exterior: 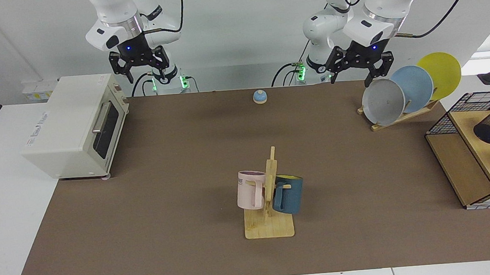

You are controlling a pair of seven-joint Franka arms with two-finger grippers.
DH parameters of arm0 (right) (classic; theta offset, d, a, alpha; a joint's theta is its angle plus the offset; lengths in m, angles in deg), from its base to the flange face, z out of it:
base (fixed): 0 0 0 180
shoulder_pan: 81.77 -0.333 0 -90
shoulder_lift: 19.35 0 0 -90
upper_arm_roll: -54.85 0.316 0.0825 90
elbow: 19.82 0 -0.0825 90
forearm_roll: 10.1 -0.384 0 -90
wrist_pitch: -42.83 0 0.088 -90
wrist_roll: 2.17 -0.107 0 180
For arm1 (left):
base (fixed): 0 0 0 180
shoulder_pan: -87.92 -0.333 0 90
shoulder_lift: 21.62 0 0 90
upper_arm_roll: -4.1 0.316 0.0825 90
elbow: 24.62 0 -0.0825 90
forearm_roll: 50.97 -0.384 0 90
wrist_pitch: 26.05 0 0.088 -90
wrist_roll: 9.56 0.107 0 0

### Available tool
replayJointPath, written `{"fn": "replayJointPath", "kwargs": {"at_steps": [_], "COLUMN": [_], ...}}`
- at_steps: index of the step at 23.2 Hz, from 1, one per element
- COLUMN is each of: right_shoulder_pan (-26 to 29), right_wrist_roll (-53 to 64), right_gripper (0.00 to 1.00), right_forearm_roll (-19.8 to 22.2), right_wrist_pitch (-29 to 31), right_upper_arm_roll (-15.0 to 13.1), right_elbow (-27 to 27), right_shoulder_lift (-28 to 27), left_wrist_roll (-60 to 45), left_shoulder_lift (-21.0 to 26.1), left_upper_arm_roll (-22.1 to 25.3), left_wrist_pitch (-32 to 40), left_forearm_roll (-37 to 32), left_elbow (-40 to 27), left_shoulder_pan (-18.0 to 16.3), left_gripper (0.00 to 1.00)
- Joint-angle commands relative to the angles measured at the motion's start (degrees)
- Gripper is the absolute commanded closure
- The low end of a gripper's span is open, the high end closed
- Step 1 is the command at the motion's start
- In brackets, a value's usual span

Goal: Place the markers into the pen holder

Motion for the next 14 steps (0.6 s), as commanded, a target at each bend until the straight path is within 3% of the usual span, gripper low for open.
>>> {"fn": "replayJointPath", "kwargs": {"at_steps": [1, 9, 14], "right_shoulder_pan": [1.0, 3.9, 4.3], "right_wrist_roll": [3.0, 6.4, 6.8], "right_gripper": [0.01, 0.0, 0.0], "right_forearm_roll": [0.8, 0.8, 1.1], "right_wrist_pitch": [1.0, 7.9, 11.1], "right_upper_arm_roll": [0.8, 0.7, 0.7], "right_elbow": [-2.6, -6.3, -1.9], "right_shoulder_lift": [-0.2, -1.1, -7.0], "left_wrist_roll": [-1.6, -1.3, -0.9], "left_shoulder_lift": [1.0, -0.8, -0.8], "left_upper_arm_roll": [-0.6, -0.7, -0.5], "left_wrist_pitch": [1.9, 2.0, 2.0], "left_forearm_roll": [-1.2, -1.0, -1.1], "left_elbow": [2.2, -0.6, -0.7], "left_shoulder_pan": [0.3, 0.3, -0.4], "left_gripper": [0.0, 0.0, 0.0]}}
